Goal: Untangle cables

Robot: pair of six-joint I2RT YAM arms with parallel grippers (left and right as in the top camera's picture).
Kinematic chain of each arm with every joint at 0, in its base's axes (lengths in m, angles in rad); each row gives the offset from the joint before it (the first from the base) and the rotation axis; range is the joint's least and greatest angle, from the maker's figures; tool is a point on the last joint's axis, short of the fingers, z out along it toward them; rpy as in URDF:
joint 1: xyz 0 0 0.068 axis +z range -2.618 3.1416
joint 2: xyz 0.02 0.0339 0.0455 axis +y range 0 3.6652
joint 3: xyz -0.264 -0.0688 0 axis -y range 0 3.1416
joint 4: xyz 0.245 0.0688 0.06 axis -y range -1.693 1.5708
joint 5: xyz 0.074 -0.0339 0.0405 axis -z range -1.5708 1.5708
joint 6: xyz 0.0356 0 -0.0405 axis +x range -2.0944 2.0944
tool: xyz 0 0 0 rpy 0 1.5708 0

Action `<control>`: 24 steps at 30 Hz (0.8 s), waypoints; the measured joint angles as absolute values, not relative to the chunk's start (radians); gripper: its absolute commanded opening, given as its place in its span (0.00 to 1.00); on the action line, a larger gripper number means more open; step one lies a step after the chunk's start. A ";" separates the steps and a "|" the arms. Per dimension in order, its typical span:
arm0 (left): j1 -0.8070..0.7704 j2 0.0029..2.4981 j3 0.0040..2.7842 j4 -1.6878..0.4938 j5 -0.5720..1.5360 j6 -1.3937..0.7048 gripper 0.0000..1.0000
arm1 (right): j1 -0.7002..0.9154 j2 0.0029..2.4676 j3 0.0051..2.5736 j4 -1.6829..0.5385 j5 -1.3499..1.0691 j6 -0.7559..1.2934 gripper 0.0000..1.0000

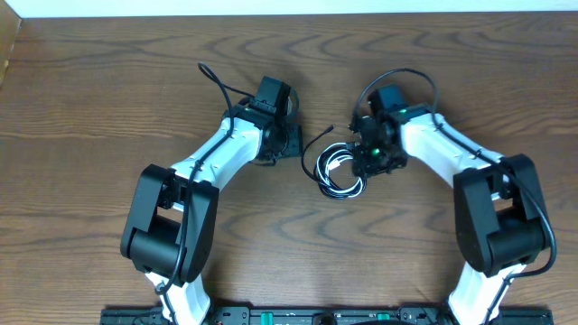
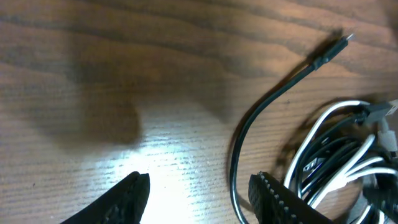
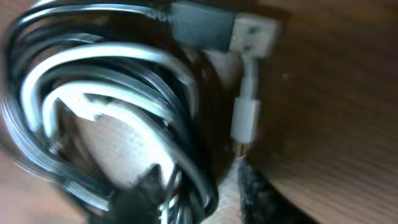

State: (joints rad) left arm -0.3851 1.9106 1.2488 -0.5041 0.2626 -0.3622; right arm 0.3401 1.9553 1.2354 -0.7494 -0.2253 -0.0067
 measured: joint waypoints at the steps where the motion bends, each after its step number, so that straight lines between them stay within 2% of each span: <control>1: -0.385 1.911 1.249 -0.508 0.263 -0.362 0.56 | 0.354 1.955 1.235 -0.739 -0.189 0.008 0.01; 8: -0.371 1.907 1.249 -0.510 0.269 -0.362 0.56 | 0.391 1.950 1.236 -0.728 -0.117 0.019 0.01; 15: -0.330 1.860 1.253 -0.442 0.312 -0.363 0.69 | 0.392 1.894 1.235 -0.721 -0.145 -0.037 0.01; 24: -0.322 1.857 1.253 -0.414 0.319 -0.372 0.69 | 0.392 1.765 1.235 -0.707 -0.160 -0.063 0.01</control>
State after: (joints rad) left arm -0.3222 1.8568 1.2533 -0.4145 0.3187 -0.3721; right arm 0.3916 1.7645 1.2346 -0.7067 -0.1596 -0.0628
